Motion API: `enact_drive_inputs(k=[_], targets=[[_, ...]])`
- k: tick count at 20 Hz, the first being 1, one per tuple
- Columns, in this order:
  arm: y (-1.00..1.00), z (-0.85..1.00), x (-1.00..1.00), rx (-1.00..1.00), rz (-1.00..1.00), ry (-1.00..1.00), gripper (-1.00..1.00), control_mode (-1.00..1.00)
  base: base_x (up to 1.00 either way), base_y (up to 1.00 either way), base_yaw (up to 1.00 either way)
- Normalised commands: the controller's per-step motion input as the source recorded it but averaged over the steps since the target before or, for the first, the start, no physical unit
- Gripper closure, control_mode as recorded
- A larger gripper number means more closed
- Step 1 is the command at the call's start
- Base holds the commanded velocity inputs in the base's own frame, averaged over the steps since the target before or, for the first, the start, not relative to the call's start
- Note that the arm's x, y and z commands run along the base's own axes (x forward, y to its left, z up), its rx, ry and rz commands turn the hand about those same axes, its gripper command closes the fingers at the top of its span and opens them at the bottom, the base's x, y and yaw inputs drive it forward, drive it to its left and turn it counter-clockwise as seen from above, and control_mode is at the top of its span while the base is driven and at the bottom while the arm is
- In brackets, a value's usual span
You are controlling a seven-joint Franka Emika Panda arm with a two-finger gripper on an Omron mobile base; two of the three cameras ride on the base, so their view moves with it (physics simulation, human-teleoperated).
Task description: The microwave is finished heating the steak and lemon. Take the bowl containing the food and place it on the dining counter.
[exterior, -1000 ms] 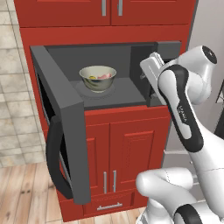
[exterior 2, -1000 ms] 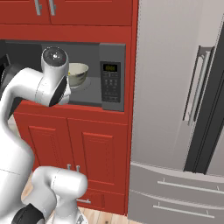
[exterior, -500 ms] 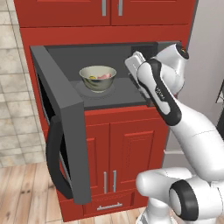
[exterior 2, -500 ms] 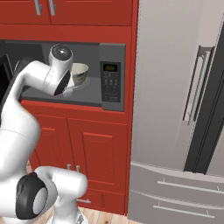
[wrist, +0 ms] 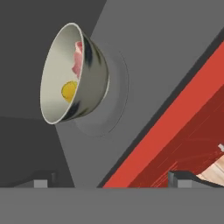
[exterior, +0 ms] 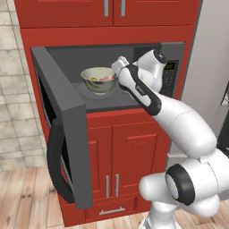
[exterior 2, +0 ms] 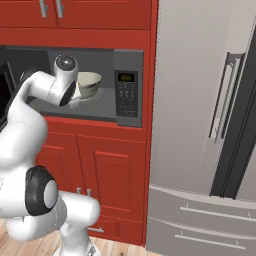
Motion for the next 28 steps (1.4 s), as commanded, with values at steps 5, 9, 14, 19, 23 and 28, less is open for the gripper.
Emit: enact_drive_inputs(k=[5,9,14,19,23,28], targets=[[0.16,-0.18,0.54,0.00,0.00,0.00,-1.00,-1.00,0.00,0.00,0.00],[0.07,-0.11,0.39,0.00,0.00,0.00,-1.00,-1.00,0.00,0.00,0.00],[0.02,-0.10,0.45,0.00,0.00,0.00,-1.00,-1.00,0.00,0.00,0.00],[0.00,-0.04,0.47,-0.02,0.00,0.00,-1.00,-1.00,0.00,0.00,0.00],[0.00,-0.07,0.47,-0.02,0.00,0.00,-1.00,-1.00,0.00,0.00,0.00],[0.04,-0.10,0.49,-0.04,0.00,0.00,-1.00,-1.00,0.00,0.00,0.00]])
